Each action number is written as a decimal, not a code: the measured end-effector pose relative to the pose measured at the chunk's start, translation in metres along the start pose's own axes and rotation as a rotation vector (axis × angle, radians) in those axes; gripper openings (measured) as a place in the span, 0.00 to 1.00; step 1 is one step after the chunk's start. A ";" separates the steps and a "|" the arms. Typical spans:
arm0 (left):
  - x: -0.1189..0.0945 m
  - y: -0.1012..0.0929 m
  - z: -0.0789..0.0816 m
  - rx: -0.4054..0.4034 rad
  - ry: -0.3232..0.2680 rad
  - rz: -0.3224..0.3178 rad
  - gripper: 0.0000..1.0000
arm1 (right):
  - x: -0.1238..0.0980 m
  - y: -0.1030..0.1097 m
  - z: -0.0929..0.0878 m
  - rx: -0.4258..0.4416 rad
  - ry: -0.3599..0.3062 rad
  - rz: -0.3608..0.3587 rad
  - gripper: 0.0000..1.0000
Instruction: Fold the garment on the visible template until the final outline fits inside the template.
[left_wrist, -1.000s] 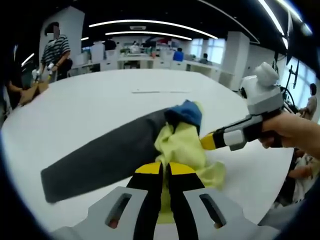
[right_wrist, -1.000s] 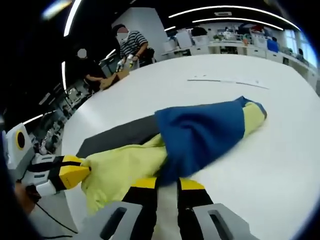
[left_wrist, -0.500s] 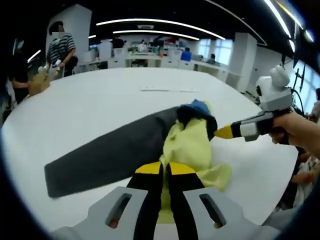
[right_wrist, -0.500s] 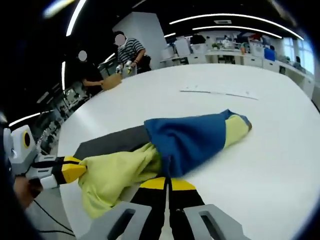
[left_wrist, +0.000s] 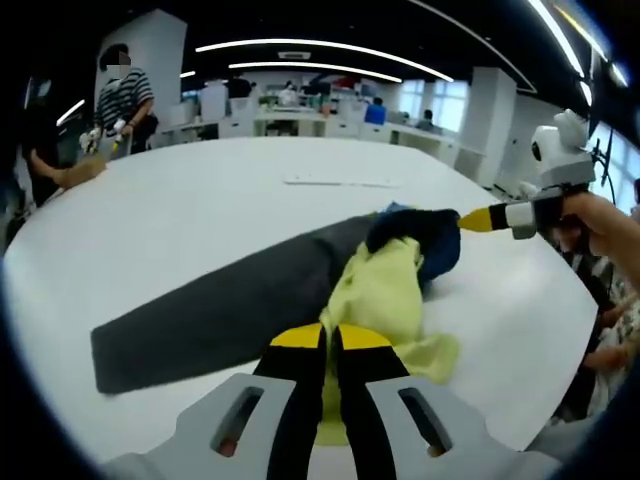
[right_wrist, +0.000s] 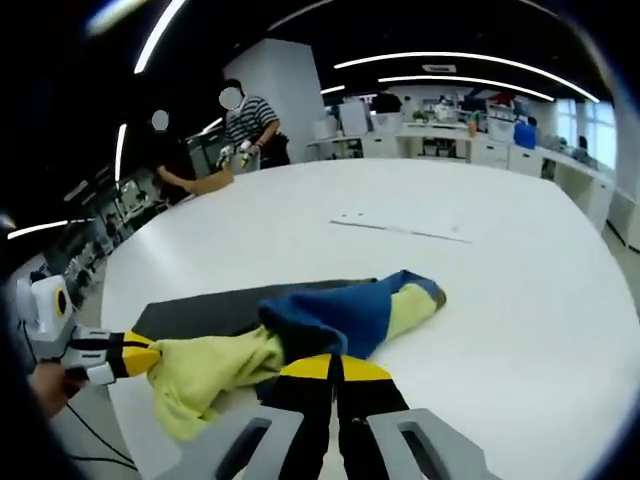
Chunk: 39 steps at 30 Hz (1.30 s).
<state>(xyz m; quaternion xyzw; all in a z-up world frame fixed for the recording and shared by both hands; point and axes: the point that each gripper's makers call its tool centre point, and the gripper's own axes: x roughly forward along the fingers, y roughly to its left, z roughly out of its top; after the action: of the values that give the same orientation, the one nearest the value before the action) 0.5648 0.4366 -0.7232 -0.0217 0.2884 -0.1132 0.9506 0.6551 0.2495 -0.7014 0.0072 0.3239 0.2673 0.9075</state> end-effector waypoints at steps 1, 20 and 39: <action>0.000 0.000 0.000 -0.001 -0.001 -0.002 0.01 | -0.003 -0.003 0.003 0.003 -0.009 -0.006 0.00; -0.009 -0.043 -0.014 -0.035 0.074 -0.140 0.01 | -0.042 -0.046 0.012 -0.021 -0.021 -0.102 0.00; -0.010 -0.075 -0.032 -0.047 0.127 -0.219 0.02 | -0.043 -0.017 -0.025 -0.120 0.102 0.064 0.00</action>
<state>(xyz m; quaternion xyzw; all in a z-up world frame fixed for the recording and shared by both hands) 0.5243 0.3666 -0.7363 -0.0679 0.3466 -0.2108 0.9115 0.6203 0.2093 -0.6993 -0.0504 0.3528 0.3150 0.8797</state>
